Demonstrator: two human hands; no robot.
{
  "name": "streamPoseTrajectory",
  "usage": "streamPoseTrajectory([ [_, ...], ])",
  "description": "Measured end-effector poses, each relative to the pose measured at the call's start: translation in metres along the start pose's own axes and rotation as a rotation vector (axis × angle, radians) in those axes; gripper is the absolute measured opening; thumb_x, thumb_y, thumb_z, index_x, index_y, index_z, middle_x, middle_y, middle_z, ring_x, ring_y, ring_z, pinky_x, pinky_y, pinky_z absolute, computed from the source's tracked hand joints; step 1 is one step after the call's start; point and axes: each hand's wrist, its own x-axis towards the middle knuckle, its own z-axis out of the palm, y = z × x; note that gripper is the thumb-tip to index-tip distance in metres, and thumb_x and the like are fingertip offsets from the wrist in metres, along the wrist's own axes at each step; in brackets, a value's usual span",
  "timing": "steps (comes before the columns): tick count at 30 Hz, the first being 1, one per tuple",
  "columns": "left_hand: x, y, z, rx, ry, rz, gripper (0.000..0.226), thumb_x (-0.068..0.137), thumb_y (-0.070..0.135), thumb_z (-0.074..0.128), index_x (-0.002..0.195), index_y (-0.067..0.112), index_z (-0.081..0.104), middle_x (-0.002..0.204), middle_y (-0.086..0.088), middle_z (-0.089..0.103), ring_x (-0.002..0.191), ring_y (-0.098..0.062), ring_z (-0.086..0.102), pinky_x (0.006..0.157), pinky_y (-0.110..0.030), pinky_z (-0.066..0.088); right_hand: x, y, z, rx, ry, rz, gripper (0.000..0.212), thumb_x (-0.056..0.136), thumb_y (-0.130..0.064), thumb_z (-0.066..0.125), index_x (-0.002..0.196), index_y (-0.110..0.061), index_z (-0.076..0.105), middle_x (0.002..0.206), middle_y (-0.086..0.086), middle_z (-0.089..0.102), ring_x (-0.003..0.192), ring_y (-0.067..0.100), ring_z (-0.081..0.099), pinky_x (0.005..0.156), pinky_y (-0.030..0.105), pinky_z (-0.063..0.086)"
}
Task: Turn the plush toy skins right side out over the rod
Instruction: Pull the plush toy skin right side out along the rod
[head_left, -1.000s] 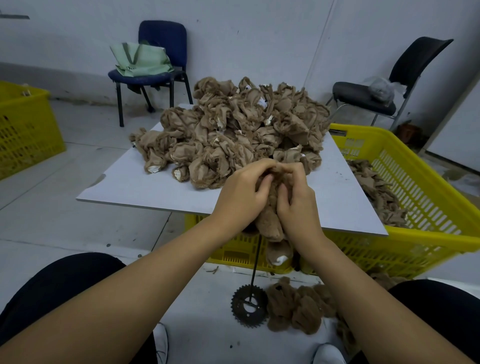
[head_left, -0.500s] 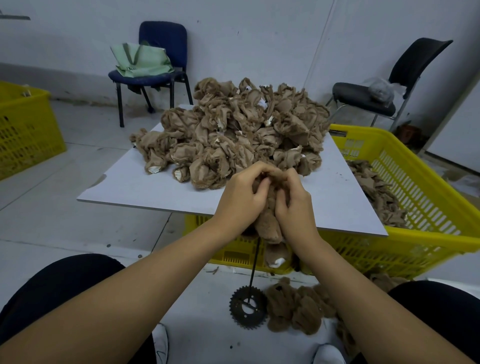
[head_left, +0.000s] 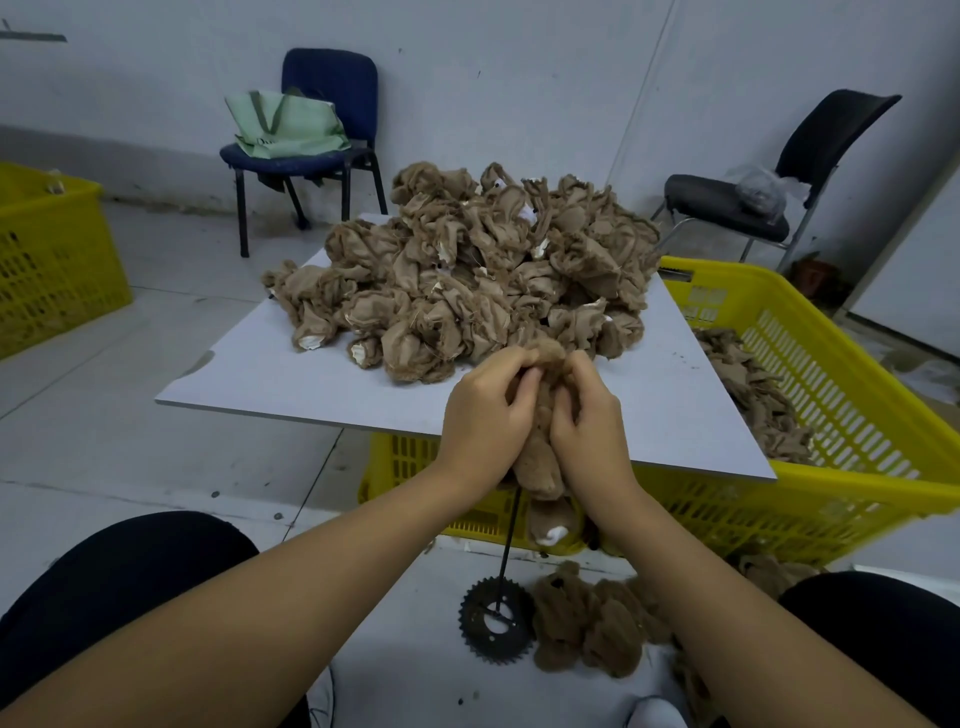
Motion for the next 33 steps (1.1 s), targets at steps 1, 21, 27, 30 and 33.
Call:
streamPoseTrajectory([
  [1,0.005,0.004,-0.001,-0.007,0.015,0.003,0.018,0.099,0.010,0.057,0.111,0.007,0.071,0.104,-0.003,0.071,0.098,-0.014,0.066,0.083,-0.038,0.056,0.003,-0.003,-0.001,0.000,0.016,-0.006,0.028,0.102,-0.005,0.041,0.090,-0.030,0.044,0.073,-0.015,0.052,0.059,0.008,0.048,0.049,0.024,0.036],
  [21,0.015,-0.001,0.001,0.134,-0.035,0.139,0.029,0.098,0.006,0.055,0.123,0.007,0.069,0.121,-0.006,0.071,0.112,-0.018,0.065,0.093,-0.032,0.055,0.007,-0.003,0.000,-0.066,0.010,-0.013,0.036,0.102,-0.006,0.042,0.101,-0.042,0.045,0.081,-0.025,0.057,0.067,0.002,0.056,0.050,0.015,0.039],
  [27,0.002,-0.004,0.007,0.014,-0.078,-0.046,0.035,0.103,0.013,0.051,0.137,0.012,0.060,0.132,-0.003,0.065,0.122,-0.010,0.059,0.103,-0.022,0.048,-0.003,0.009,0.003,-0.039,-0.024,0.014,0.020,0.104,-0.009,0.040,0.107,-0.027,0.049,0.082,-0.013,0.061,0.070,0.008,0.061,0.054,0.022,0.048],
  [30,0.003,0.001,0.008,0.012,-0.088,-0.122,0.031,0.105,0.017,0.048,0.131,0.015,0.063,0.124,0.000,0.068,0.114,-0.009,0.062,0.097,-0.026,0.051,-0.002,0.004,0.001,-0.049,-0.015,0.019,0.024,0.103,-0.009,0.041,0.102,-0.032,0.048,0.082,-0.013,0.060,0.070,0.007,0.060,0.054,0.021,0.047],
  [33,0.011,0.010,0.007,0.052,-0.022,-0.179,0.024,0.104,0.018,0.048,0.109,0.012,0.070,0.101,0.000,0.066,0.091,-0.010,0.060,0.082,-0.034,0.052,0.006,-0.002,0.000,-0.056,0.013,0.004,0.027,0.102,-0.006,0.042,0.094,-0.032,0.045,0.073,-0.016,0.056,0.065,0.007,0.054,0.050,0.022,0.040],
])
